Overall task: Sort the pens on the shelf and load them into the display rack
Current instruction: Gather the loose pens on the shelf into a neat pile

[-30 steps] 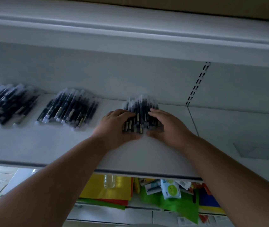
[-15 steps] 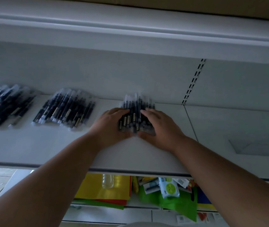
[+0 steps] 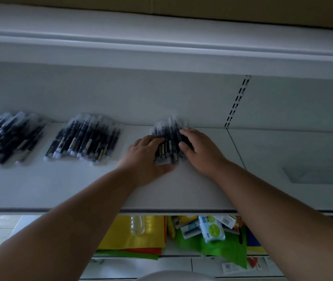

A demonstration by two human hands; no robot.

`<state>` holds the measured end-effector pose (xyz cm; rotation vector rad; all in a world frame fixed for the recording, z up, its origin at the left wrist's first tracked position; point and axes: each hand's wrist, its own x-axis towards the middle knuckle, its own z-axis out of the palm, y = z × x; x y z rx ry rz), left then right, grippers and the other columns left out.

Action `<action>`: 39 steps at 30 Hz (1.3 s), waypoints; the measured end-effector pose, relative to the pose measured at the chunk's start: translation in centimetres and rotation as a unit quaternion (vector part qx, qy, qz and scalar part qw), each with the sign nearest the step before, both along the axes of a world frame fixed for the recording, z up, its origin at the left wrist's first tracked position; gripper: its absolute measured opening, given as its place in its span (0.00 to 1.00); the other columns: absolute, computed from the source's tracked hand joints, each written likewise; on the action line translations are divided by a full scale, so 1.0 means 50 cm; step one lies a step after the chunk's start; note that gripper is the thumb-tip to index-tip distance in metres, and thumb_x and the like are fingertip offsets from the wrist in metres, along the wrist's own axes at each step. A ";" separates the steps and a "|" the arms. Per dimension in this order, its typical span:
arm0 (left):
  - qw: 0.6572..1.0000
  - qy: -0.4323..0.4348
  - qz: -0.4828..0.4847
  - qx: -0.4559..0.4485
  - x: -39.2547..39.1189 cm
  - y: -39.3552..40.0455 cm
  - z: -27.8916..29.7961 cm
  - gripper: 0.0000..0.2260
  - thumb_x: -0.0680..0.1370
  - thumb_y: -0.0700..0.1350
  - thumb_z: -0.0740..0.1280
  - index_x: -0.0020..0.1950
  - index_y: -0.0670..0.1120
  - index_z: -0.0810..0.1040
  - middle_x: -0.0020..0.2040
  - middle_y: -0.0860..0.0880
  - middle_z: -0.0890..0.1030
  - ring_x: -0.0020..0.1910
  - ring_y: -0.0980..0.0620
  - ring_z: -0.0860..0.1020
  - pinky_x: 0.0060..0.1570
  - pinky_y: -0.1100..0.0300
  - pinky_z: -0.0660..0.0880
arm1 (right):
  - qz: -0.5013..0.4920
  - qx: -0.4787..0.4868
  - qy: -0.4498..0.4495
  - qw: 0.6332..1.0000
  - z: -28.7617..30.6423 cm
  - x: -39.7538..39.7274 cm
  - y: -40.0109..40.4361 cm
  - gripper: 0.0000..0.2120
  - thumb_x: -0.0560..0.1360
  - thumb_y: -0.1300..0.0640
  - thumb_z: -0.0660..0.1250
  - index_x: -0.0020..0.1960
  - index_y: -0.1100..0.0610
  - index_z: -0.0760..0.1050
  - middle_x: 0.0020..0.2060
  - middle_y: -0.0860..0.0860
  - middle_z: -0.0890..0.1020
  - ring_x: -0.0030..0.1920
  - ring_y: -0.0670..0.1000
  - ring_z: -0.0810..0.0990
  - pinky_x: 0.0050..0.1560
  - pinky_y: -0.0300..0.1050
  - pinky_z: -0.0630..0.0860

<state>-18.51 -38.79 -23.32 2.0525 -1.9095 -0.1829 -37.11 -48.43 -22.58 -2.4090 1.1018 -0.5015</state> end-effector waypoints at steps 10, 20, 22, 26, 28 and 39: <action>0.999 0.030 0.017 0.020 0.007 0.000 0.001 0.46 0.67 0.73 0.66 0.79 0.53 0.58 0.78 0.50 0.61 0.76 0.47 0.60 0.73 0.52 0.59 | 0.016 0.069 0.057 0.996 -0.001 0.024 0.017 0.28 0.83 0.46 0.56 0.80 0.55 0.54 0.80 0.51 0.53 0.79 0.48 0.48 0.74 0.40 0.45; 0.990 0.099 0.092 0.043 -0.005 -0.028 0.022 0.25 0.83 0.54 0.58 0.78 0.48 0.61 0.79 0.48 0.61 0.76 0.46 0.62 0.72 0.56 0.59 | -0.020 0.084 0.046 0.995 0.007 0.075 -0.006 0.26 0.84 0.50 0.53 0.79 0.58 0.53 0.79 0.55 0.52 0.79 0.52 0.48 0.76 0.45 0.48; 0.987 0.128 0.099 0.024 0.000 -0.023 0.025 0.21 0.83 0.50 0.59 0.75 0.46 0.66 0.75 0.46 0.67 0.72 0.45 0.67 0.67 0.57 0.64 | -0.008 0.074 0.044 0.996 0.001 0.079 -0.005 0.25 0.84 0.52 0.53 0.79 0.59 0.54 0.79 0.56 0.53 0.79 0.52 0.48 0.75 0.43 0.48; 0.981 0.156 0.118 0.013 0.012 -0.005 0.031 0.18 0.82 0.49 0.60 0.71 0.45 0.71 0.70 0.45 0.72 0.66 0.45 0.72 0.55 0.61 0.65 | 0.004 0.087 0.026 0.996 -0.004 0.091 0.001 0.26 0.84 0.50 0.54 0.79 0.58 0.55 0.79 0.55 0.54 0.79 0.51 0.50 0.76 0.44 0.49; 0.983 0.138 0.121 0.031 0.021 0.006 0.030 0.21 0.82 0.51 0.61 0.74 0.46 0.68 0.72 0.46 0.70 0.67 0.46 0.71 0.56 0.60 0.66 | 0.006 0.100 0.020 0.995 -0.008 0.108 0.014 0.27 0.84 0.49 0.54 0.79 0.56 0.54 0.79 0.55 0.52 0.79 0.51 0.49 0.77 0.44 0.48; 0.995 0.085 0.041 0.025 0.099 0.063 0.076 0.25 0.82 0.53 0.59 0.78 0.47 0.61 0.77 0.49 0.64 0.74 0.48 0.64 0.70 0.57 0.62 | -0.068 0.097 -0.005 0.993 0.005 0.182 0.062 0.31 0.76 0.38 0.51 0.73 0.53 0.65 0.68 0.56 0.70 0.70 0.54 0.68 0.68 0.52 0.67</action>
